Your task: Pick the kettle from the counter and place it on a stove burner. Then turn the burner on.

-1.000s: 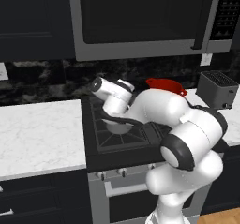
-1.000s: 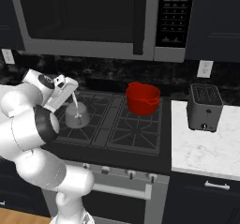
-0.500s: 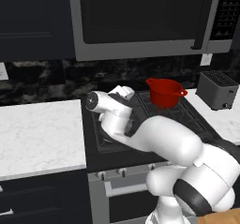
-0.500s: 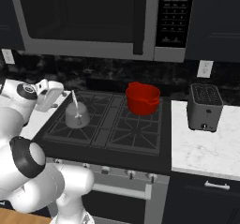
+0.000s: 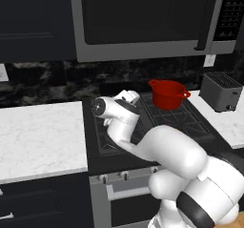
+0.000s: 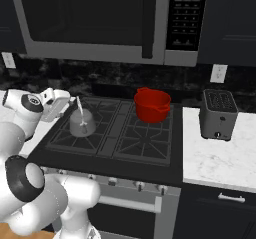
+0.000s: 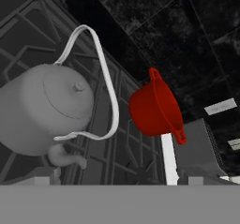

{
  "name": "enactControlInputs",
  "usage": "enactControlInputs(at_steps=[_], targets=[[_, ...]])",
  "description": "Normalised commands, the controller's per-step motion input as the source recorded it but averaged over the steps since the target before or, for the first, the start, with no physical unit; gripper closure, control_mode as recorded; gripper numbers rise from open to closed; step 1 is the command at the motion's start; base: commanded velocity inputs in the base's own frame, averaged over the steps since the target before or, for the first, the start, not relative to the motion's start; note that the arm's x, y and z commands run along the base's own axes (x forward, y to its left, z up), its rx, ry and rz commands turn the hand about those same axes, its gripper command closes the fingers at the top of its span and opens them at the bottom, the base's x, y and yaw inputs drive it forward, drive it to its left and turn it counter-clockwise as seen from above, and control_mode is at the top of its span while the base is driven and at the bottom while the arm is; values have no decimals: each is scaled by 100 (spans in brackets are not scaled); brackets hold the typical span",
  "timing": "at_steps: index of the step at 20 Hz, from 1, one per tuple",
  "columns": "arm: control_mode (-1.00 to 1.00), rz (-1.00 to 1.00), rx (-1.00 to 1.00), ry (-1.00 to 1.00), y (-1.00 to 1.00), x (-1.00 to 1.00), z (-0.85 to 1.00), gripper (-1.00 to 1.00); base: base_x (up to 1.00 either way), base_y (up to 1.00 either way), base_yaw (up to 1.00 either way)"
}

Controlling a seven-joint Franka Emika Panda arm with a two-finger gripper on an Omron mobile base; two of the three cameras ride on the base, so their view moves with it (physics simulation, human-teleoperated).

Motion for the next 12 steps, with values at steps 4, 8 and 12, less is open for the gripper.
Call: enactControlInputs(at_steps=[4, 8, 12], targets=[[-100, 0, 0, -1, 0, -25, 0, -100, 0, 0, 0], [-100, 0, 0, 0, 0, -14, 0, -100, 0, 0, 0], [-100, 0, 0, 2, 0, -6, -4, -100, 0, 0, 0]])
